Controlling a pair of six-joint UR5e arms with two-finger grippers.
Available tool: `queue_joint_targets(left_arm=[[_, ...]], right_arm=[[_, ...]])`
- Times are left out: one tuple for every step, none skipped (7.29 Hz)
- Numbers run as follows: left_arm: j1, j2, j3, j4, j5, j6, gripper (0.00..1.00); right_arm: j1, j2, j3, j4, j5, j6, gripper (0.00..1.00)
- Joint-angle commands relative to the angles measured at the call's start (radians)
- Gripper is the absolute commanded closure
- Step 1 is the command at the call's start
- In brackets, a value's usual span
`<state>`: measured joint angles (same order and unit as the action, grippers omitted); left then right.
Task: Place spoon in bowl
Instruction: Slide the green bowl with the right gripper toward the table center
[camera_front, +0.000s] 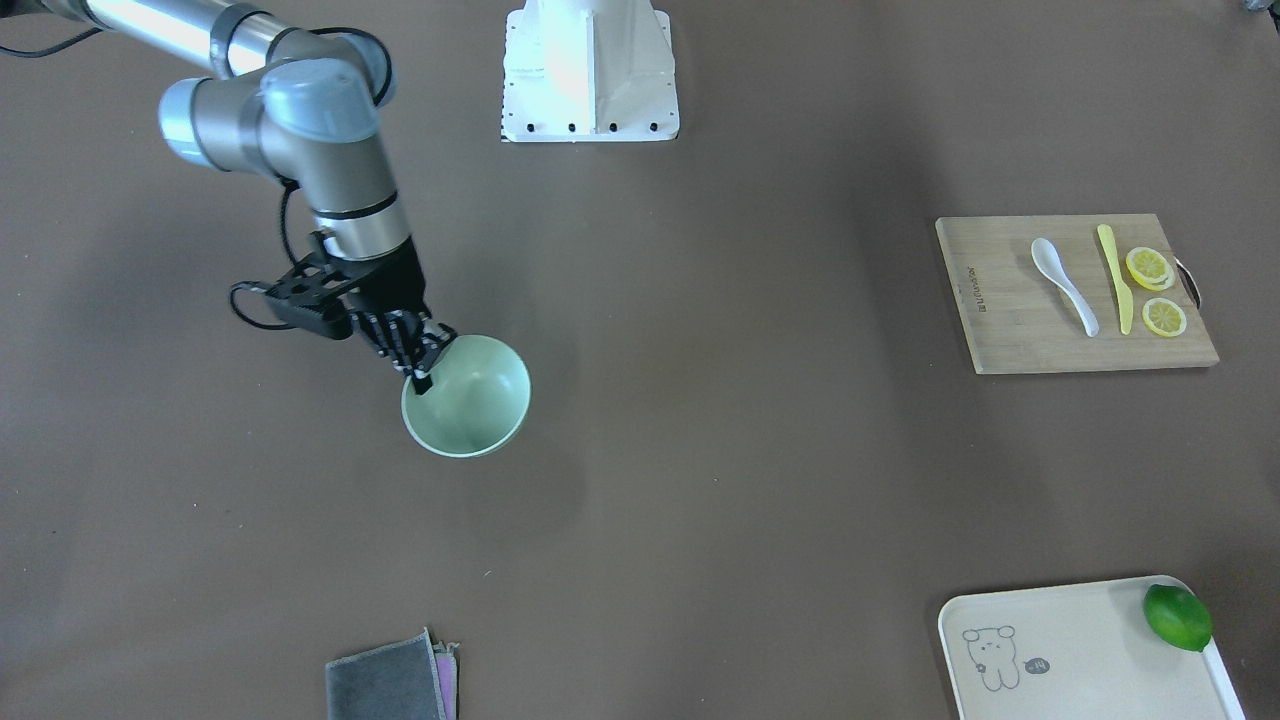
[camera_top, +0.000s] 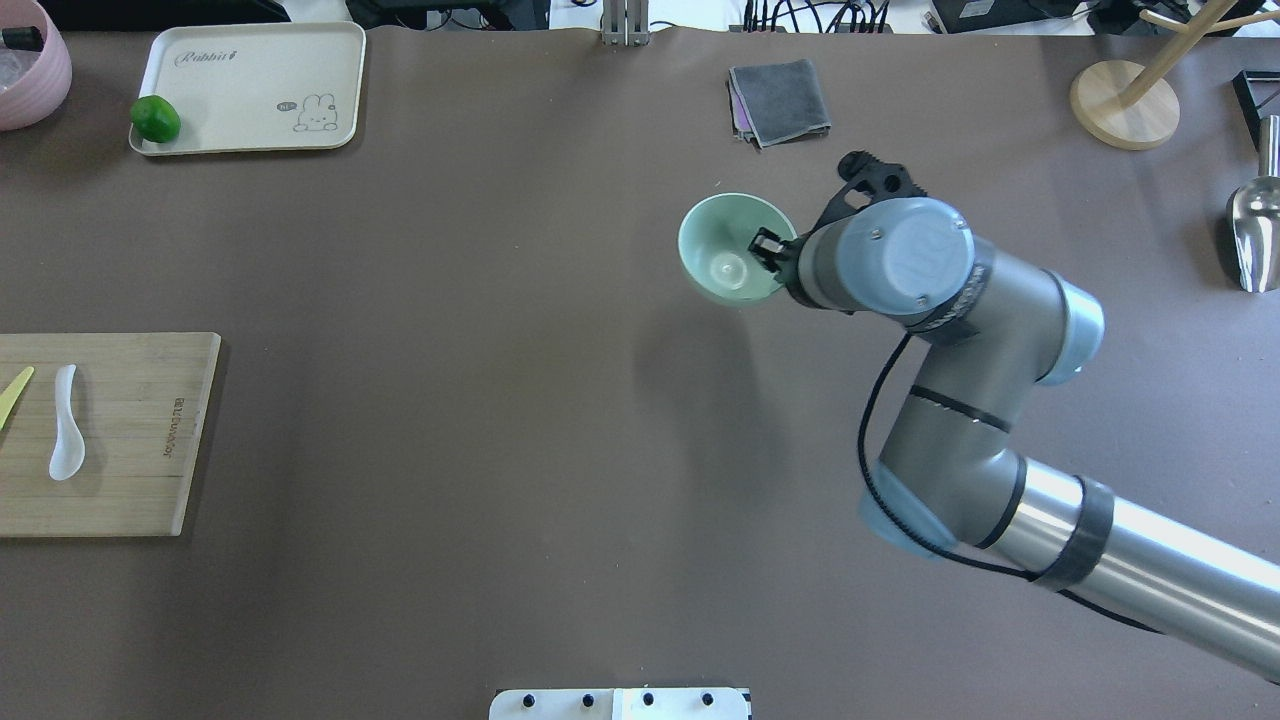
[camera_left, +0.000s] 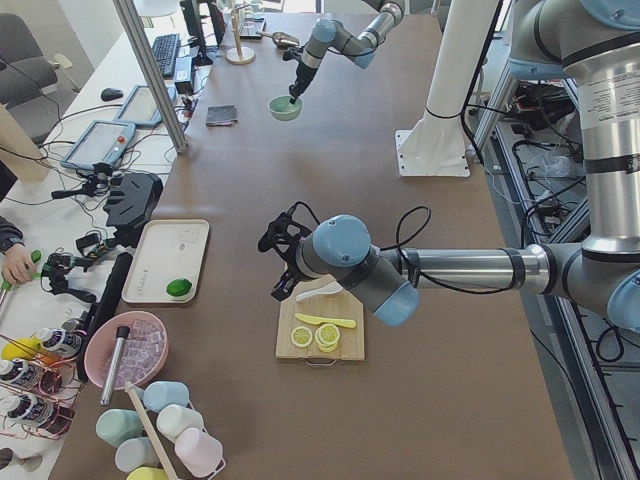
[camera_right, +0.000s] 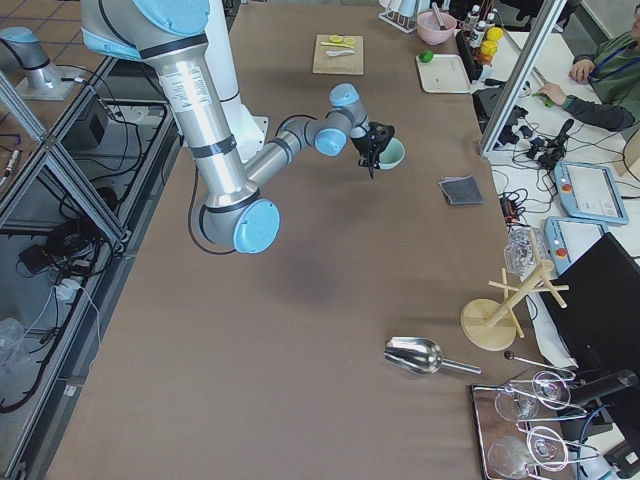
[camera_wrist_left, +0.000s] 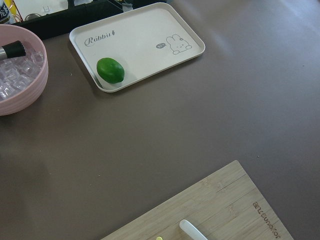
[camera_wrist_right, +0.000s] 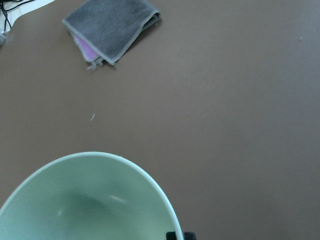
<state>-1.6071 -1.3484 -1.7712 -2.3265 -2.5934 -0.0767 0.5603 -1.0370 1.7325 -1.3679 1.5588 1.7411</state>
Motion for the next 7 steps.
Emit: queue_joint_targets(left_arm=[[0.003,0.0,-0.001,-0.001,-0.01,0.001,0.02],[0.003,0.0,-0.001,-0.001,-0.039,0.0,0.02],[0.003,0.0,-0.001,-0.001,-0.043,0.0,0.02],[0.003,0.0,0.001,-0.001,-0.042,0.0,0.02],[0.003,0.0,0.001,-0.001,-0.043,0.0,0.02],[0.003,0.0,0.001,0.001,-0.043,-0.002,0.02],[0.004,0.005,0.002,0.006,-0.04,-0.052,0.02]], right_arm=[[-0.141,0.069,-0.002,-0.083,-0.115,0.066,1.0],[-0.169,0.065,-0.011,-0.083,-0.124,0.067,1.0],[-0.181,0.072,-0.043,-0.079,-0.143,0.067,1.0],[-0.181,0.09,-0.047,-0.083,-0.143,0.066,0.96],[-0.181,0.095,-0.045,-0.086,-0.15,0.064,0.27],[-0.181,0.103,-0.042,-0.088,-0.204,0.064,0.01],[-0.157,0.098,-0.016,-0.089,-0.203,0.051,0.0]])
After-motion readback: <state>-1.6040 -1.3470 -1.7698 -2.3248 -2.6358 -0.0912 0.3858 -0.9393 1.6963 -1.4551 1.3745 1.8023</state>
